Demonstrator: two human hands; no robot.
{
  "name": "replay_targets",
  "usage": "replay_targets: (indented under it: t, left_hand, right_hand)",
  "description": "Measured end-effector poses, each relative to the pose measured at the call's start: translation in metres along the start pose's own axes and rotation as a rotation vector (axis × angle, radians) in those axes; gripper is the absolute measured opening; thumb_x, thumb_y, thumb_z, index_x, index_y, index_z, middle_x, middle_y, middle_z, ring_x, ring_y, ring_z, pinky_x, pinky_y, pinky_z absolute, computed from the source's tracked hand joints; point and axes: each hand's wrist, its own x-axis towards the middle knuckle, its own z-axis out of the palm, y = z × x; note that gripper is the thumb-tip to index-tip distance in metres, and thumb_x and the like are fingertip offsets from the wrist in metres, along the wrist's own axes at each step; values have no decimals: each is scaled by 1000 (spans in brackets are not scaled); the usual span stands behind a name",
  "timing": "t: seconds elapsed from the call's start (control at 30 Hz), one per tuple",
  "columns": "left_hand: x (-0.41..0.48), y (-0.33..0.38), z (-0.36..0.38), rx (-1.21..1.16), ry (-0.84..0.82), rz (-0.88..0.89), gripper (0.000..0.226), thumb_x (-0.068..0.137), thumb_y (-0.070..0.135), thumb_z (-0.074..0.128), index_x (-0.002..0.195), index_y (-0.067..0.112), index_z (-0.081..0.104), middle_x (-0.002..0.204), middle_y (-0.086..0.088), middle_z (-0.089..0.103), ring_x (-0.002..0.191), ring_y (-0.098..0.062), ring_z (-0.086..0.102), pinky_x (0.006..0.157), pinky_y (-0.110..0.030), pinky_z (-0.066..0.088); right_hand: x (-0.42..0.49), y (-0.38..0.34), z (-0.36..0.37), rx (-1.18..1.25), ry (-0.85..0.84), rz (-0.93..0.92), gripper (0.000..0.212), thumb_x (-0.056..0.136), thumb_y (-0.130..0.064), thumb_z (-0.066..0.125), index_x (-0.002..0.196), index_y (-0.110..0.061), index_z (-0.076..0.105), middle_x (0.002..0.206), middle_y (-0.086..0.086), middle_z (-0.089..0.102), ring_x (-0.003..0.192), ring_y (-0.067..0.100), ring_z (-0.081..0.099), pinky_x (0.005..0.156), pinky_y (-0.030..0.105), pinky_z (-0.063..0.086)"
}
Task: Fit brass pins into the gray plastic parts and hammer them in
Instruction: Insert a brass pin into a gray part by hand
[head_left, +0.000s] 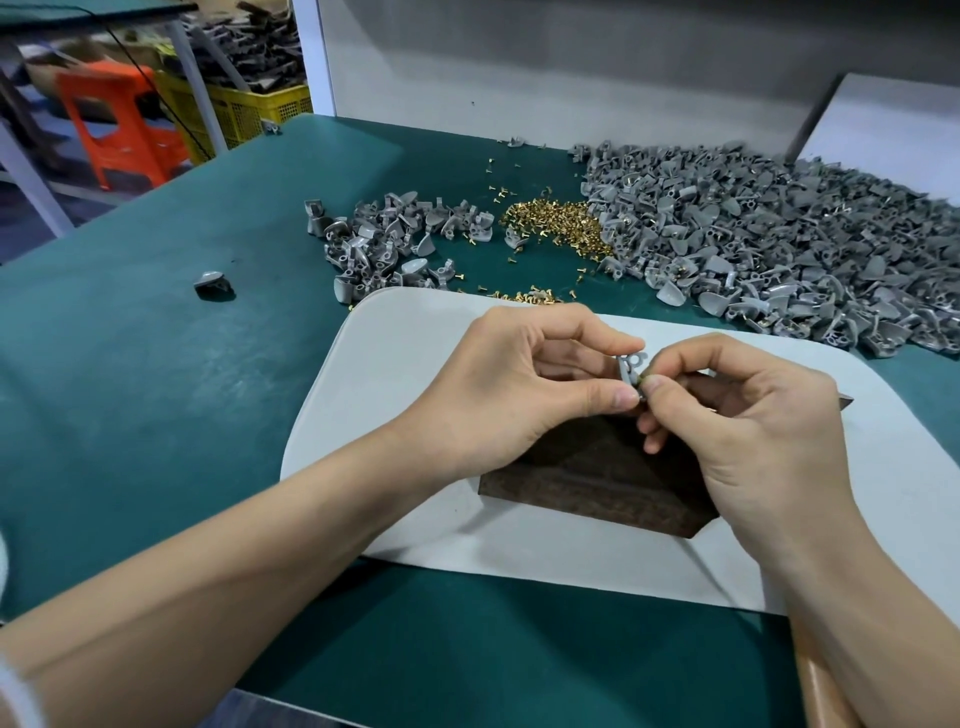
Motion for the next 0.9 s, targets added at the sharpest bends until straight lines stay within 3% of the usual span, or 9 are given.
replay_targets:
  t: [0.2, 0.33, 0.47, 0.7, 0.9]
  left_hand:
    - [0, -1, -1, -1, -18, 0, 27, 72, -11, 72, 92, 7, 66, 71, 9, 67, 69, 1, 64, 73, -11, 49]
    - [0, -1, 0, 1, -22, -2, 27, 72, -11, 71, 93, 5, 66, 73, 5, 67, 70, 0, 65, 74, -12, 50]
    - [0, 0, -1, -6, 6, -3, 28, 74, -9, 72, 96, 8, 66, 77, -1, 69, 73, -4, 67, 78, -14, 51]
    - [0, 3, -2, -9, -1, -18, 29, 75, -5, 72, 97, 13, 67, 80, -1, 71, 76, -4, 68, 80, -16, 53]
    - [0, 3, -2, -42, 7, -37, 28, 76, -6, 70, 98, 12, 67, 84, -10, 72, 77, -11, 69, 78, -23, 57]
  right_hand:
    - [-1, 2, -1, -14, -8, -29, 21, 80, 7, 66, 69, -10, 63, 54, 7, 62, 42, 15, 55, 49, 18, 47]
    - [-1, 2, -1, -15, -8, -29, 17, 78, 3, 68, 69, -10, 62, 54, 8, 62, 42, 14, 55, 49, 17, 47]
    - [1, 2, 0, -1, -6, -18, 6, 73, -14, 67, 68, -13, 62, 57, 7, 63, 45, 16, 57, 53, 20, 49]
    - [1, -2, -9, 93, -99, -60, 7, 78, -11, 69, 78, -13, 63, 66, 13, 64, 54, 18, 63, 56, 22, 53]
    - [1, 0, -9, 33, -147, -112, 11, 80, -8, 62, 77, -18, 65, 65, 7, 58, 54, 20, 62, 55, 26, 55]
